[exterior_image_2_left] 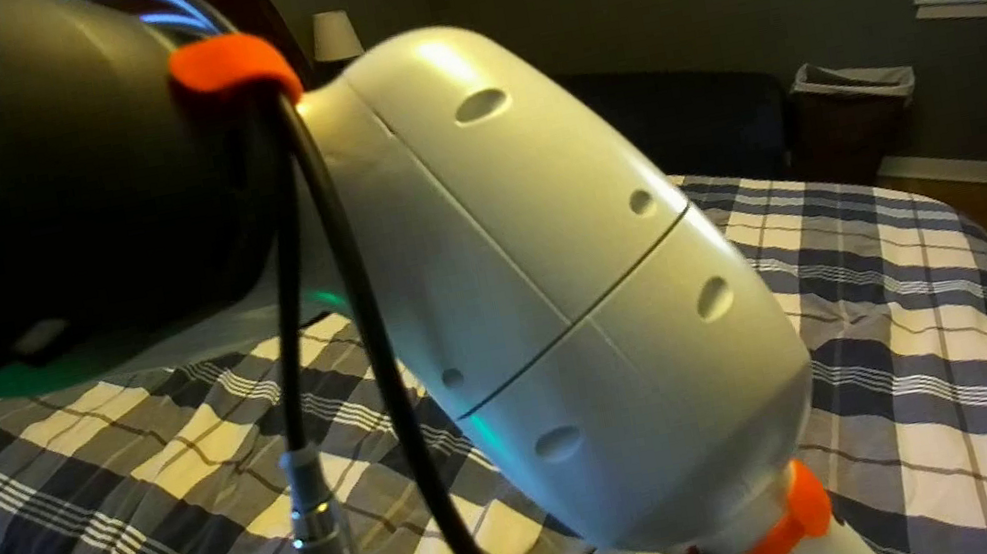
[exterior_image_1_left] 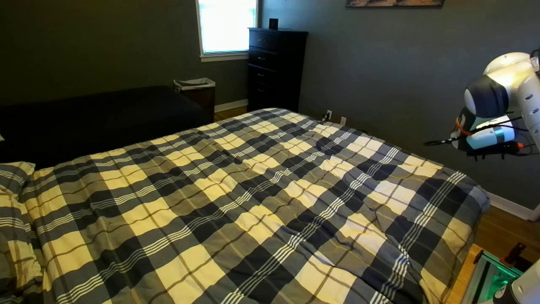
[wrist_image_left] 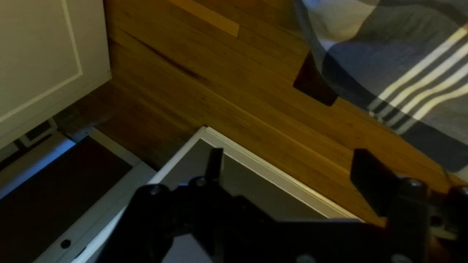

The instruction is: Move the hanger to the right, then cover the hanger with the blanket

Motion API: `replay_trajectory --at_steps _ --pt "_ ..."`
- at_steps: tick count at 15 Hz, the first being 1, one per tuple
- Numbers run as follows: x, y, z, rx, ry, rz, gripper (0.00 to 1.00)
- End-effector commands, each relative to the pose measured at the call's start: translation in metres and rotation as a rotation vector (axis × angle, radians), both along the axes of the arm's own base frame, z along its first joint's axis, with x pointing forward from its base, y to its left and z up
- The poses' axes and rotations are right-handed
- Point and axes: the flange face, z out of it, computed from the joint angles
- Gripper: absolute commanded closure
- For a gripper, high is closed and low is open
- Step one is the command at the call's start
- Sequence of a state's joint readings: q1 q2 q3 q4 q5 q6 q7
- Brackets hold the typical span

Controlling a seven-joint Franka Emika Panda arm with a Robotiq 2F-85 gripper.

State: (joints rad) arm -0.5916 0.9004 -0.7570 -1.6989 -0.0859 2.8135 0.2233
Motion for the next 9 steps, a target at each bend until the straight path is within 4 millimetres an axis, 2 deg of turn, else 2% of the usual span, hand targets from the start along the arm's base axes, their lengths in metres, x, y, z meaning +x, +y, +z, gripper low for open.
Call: replay_trajectory --at_steps 1,9 --pt "0.013 0.022 0.016 0.064 -0.114 0.057 0.00" --pt "0.054 0.065 0.026 0.215 -0.253 0.140 0.00"
